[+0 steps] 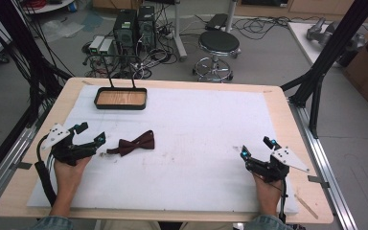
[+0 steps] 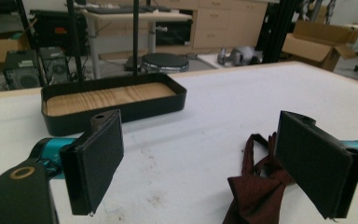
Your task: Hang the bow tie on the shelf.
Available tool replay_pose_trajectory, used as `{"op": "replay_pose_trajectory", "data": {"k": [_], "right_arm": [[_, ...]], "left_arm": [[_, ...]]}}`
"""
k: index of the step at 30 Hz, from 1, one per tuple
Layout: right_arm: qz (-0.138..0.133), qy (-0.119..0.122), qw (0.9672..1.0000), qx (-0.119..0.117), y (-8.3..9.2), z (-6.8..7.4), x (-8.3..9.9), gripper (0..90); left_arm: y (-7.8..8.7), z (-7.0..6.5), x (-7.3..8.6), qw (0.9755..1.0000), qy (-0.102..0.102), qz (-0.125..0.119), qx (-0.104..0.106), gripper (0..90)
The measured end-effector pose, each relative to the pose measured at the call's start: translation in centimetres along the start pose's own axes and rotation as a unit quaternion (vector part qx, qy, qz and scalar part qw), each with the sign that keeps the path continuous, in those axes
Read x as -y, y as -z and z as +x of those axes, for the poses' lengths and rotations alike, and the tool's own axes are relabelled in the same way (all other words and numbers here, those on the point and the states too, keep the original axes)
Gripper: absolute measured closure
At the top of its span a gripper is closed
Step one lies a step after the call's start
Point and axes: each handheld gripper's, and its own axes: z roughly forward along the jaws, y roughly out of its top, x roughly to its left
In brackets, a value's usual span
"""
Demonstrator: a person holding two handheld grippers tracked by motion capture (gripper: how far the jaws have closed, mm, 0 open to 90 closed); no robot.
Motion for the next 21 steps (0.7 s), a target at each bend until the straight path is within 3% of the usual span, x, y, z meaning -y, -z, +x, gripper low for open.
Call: {"op": "replay_pose_trajectory", "data": {"k": [21], "right_arm": [[0.012,0.0,0.9999,-0.002,-0.18,0.01,0.08,11.0]], "left_arm": [[-0.02,-0.16,0.23,0.9999,0.004,-0.011,-0.006,16.1]]}}
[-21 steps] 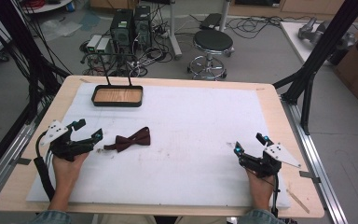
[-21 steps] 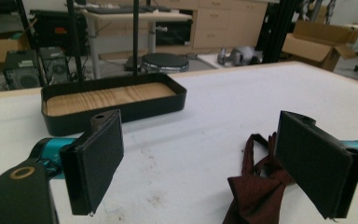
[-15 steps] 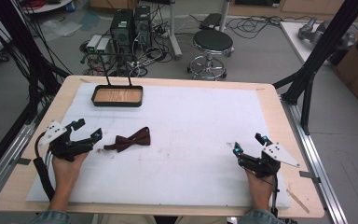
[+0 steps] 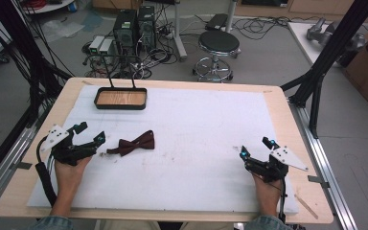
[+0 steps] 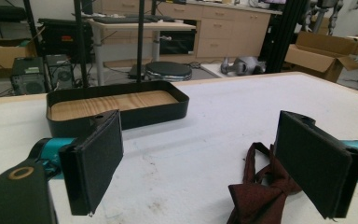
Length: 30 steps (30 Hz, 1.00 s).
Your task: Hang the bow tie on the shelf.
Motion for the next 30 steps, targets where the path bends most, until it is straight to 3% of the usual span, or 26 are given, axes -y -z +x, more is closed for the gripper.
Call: {"op": "replay_pose_trajectory", "data": {"k": [6,11,13,14,15,16,19,21,24,26,27,30], "right_arm": [[0.001,0.0,1.0,0.0,0.0,0.0,0.0,11.0],[0.002,0.0,1.0,0.001,0.0,0.0,0.0,11.0],[0.003,-0.002,1.0,0.002,0.0,0.0,0.0,11.0],[0.003,-0.002,1.0,0.002,0.0,0.0,0.0,11.0],[0.005,-0.004,1.0,0.001,0.0,0.0,0.0,11.0],[0.006,-0.005,1.0,0.0,0.0,0.0,0.0,11.0],[0.007,-0.004,1.0,-0.003,-0.1,0.0,0.1,11.0],[0.007,-0.006,1.0,-0.003,-0.1,0.0,0.1,11.0],[0.006,-0.004,1.0,-0.002,-0.1,0.0,0.1,11.0],[0.007,-0.005,1.0,-0.002,-0.1,0.0,0.1,11.0],[0.007,-0.004,1.0,-0.002,-0.1,0.0,0.1,11.0],[0.007,-0.003,1.0,-0.001,-0.1,0.0,0.1,11.0]], "left_arm": [[-0.6,-0.5,0.1,0.9998,-0.007,0.002,0.017,17.6],[-1.4,-0.9,0.2,0.999,-0.012,0.018,0.038,19.8],[-1.9,-1.1,0.3,0.9982,-0.014,0.027,0.052,22.7],[-2.5,-1.5,0.4,0.9965,-0.019,0.039,0.071,22.9],[-2.5,-1.5,0.4,0.9965,-0.019,0.039,0.071,23.7],[-2.9,-1.9,0.4,0.9946,-0.019,0.049,0.09,25.5],[-3.7,-2.7,0.7,0.9903,-0.029,0.065,0.119,29.1],[-4.5,-3.4,0.8,0.9854,-0.039,0.083,0.143,31.7],[-5.0,-3.8,1.0,0.983,-0.05,0.097,0.148,35.6],[-5.5,-4.1,1.3,0.9794,-0.071,0.119,0.146,38.2],[-5.8,-4.3,1.5,0.9761,-0.086,0.134,0.147,39.7],[-6.1,-4.5,1.6,0.9739,-0.092,0.142,0.151,43.9]]}}
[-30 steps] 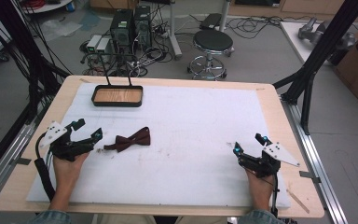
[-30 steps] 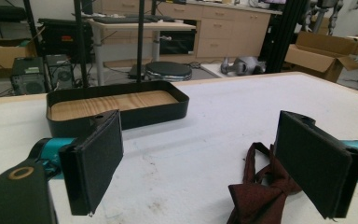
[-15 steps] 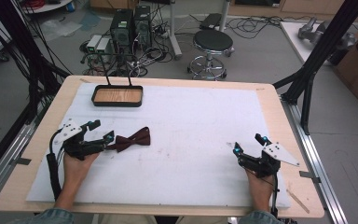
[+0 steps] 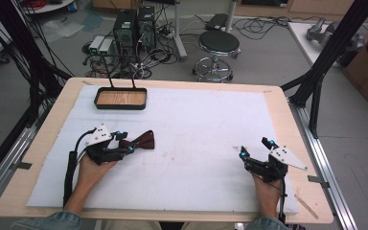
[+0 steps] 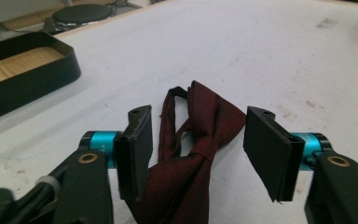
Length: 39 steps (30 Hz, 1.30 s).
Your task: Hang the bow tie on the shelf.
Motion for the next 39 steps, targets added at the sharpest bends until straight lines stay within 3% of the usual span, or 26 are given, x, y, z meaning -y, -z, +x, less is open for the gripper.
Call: {"op": "replay_pose_trajectory", "data": {"k": [7,13,20,24,28,33,39], "right_arm": [[0.0,0.001,1.0,0.002,0.0,0.0,0.0,11.0],[0.001,0.0,1.0,0.002,0.0,0.0,0.0,11.0],[0.002,-0.001,1.0,0.003,0.0,0.0,0.0,11.0],[0.002,-0.001,1.0,0.004,0.0,0.0,0.0,11.0],[0.002,0.0,1.0,0.004,0.0,0.0,0.0,11.0],[0.002,0.0,1.0,0.004,0.0,0.0,0.0,11.0],[0.003,-0.001,1.0,0.005,0.0,0.0,0.0,11.0]], "left_arm": [[-1.2,-0.5,-0.2,0.9987,-0.038,0.033,0.005,48.6],[-2.1,-0.8,-0.1,0.9955,-0.076,0.056,0.005,52.4],[-2.9,-0.7,0.1,0.9932,-0.078,0.086,0.004,54.7],[-2.8,-0.7,0.1,0.993,-0.078,0.089,0.001,61.7],[-2.9,-0.6,0.1,0.9921,-0.078,0.098,-0.002,63.4],[-3.1,-0.7,0.2,0.9894,-0.092,0.113,-0.003,62.7],[-3.2,-0.7,0.2,0.9889,-0.093,0.116,0.001,67.3]]}}
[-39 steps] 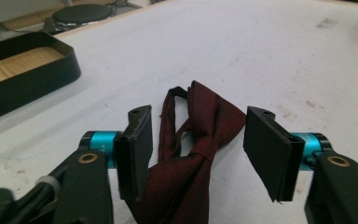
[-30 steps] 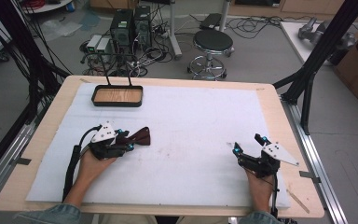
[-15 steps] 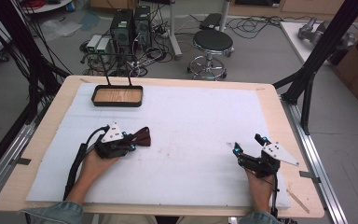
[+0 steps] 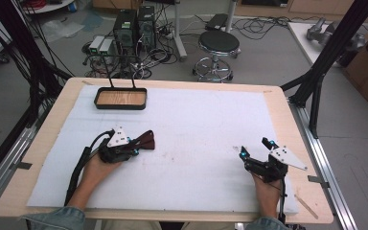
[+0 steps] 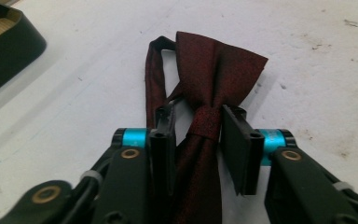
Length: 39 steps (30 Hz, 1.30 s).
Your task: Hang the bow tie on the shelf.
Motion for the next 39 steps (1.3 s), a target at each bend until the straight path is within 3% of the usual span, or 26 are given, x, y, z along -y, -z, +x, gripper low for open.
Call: {"op": "replay_pose_trajectory", "data": {"k": [7,10,11,15,19,24,30,39], "right_arm": [[0.0,0.001,1.0,0.0,0.0,0.0,0.0,11.0],[0.0,0.0,1.0,-0.001,0.0,0.0,0.0,11.0],[0.001,0.0,1.0,-0.001,0.0,-0.1,0.0,11.0],[0.001,-0.002,1.0,-0.001,-0.1,-0.1,0.0,11.0],[0.0,-0.001,1.0,-0.002,-0.1,-0.1,0.0,11.0],[0.0,-0.001,1.0,-0.002,-0.1,-0.1,0.0,11.0],[0.003,-0.004,1.0,-0.004,-0.2,-0.1,0.0,11.0],[0.004,-0.003,1.0,-0.003,-0.2,-0.1,0.0,11.0]], "left_arm": [[0.3,0.0,-0.1,0.9999,-0.01,0.005,0.001,76.6],[0.9,0.1,-0.2,0.9999,-0.007,-0.01,0.003,77.2],[1.5,0.3,-0.5,0.9995,-0.002,-0.029,0.016,77.2],[2.2,1.0,-1.1,0.9975,0.018,-0.058,0.036,77.2],[2.6,1.6,-1.9,0.9954,0.031,-0.077,0.049,77.2],[2.5,2.2,-3.0,0.9943,0.027,-0.085,0.059,77.2],[2.9,3.9,-5.3,0.9916,0.028,-0.108,0.066,77.2],[2.9,6.5,-8.0,0.9905,0.038,-0.12,0.055,77.2]]}}
